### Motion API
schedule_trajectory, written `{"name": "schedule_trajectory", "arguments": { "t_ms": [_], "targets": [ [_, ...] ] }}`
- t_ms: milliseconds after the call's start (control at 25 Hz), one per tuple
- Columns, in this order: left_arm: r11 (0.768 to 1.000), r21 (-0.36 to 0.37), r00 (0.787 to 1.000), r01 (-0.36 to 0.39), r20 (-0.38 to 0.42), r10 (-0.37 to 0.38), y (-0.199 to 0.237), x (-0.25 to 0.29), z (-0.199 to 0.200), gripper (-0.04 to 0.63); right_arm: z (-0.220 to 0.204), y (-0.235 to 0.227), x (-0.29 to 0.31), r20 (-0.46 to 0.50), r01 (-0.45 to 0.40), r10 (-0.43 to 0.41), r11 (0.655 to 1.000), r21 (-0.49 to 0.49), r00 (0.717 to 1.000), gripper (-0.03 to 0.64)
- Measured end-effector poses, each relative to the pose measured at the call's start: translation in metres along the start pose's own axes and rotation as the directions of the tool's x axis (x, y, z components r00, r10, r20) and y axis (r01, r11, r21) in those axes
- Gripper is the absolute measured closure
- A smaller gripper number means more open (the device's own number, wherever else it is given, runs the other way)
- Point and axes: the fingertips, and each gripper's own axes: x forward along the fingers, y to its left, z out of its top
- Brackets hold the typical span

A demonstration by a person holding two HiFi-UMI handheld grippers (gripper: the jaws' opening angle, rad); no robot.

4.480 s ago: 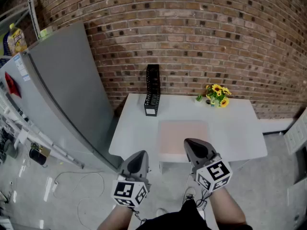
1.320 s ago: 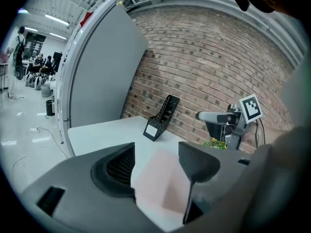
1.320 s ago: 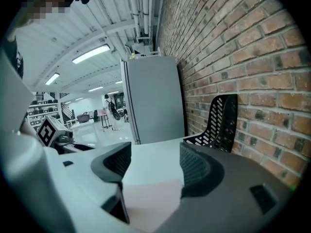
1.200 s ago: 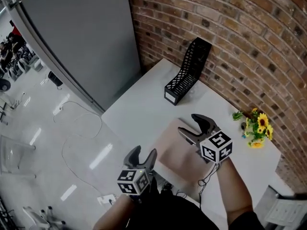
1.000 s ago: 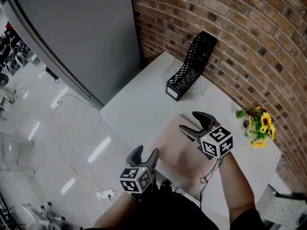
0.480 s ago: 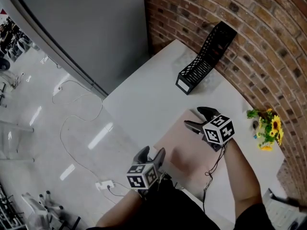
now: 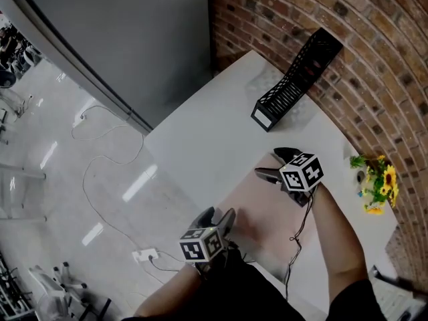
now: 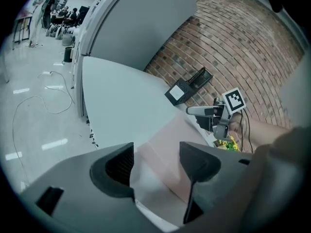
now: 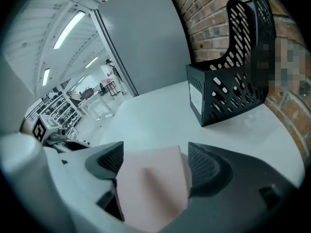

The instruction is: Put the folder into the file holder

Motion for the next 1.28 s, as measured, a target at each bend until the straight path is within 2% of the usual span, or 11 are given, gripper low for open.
{"name": "schedule_trajectory", "arguments": {
  "t_ms": [160, 360, 480, 720, 1000, 1120, 1280],
  "targets": [
    [0.999, -0.041, 1.0, 0.016, -0.026, -0.017, 0.003, 0.007, -0.005, 0.314, -0.008, -0.002, 0.014, -0.059, -0.034, 0.035, 0.999, 0.013, 0.998, 0.166],
    [0.999, -0.043, 0.999, 0.03, -0.04, -0.031, 0.003, 0.014, -0.007, 0.314, -0.02, 0.0, 0.029, -0.129, -0.066, 0.065, 0.998, 0.001, 0.989, 0.158],
    [0.999, -0.029, 0.999, 0.032, -0.04, -0.034, 0.002, 0.017, -0.004, 0.314, -0.024, 0.0, 0.033, -0.14, -0.074, 0.074, 0.997, 0.006, 0.987, 0.155],
    [0.999, -0.027, 0.999, 0.024, -0.035, -0.025, 0.005, 0.022, 0.001, 0.314, -0.025, -0.003, 0.036, -0.127, -0.088, 0.091, 0.996, 0.036, 0.988, 0.158],
    [0.999, -0.021, 0.999, 0.025, -0.045, -0.026, 0.007, 0.016, 0.006, 0.314, -0.014, 0.004, 0.027, -0.092, -0.067, 0.066, 0.998, -0.006, 0.994, 0.167],
    [1.0, 0.009, 1.0, 0.025, -0.006, -0.025, 0.0, 0.01, 0.019, 0.314, 0.001, 0.007, 0.015, -0.045, -0.052, 0.051, 0.998, -0.031, 0.998, 0.167],
    [0.996, 0.086, 0.997, 0.02, 0.074, -0.026, -0.015, -0.004, 0.049, 0.314, 0.034, 0.013, -0.01, 0.053, -0.027, 0.031, 0.997, -0.071, 0.998, 0.169]
  ]
}}
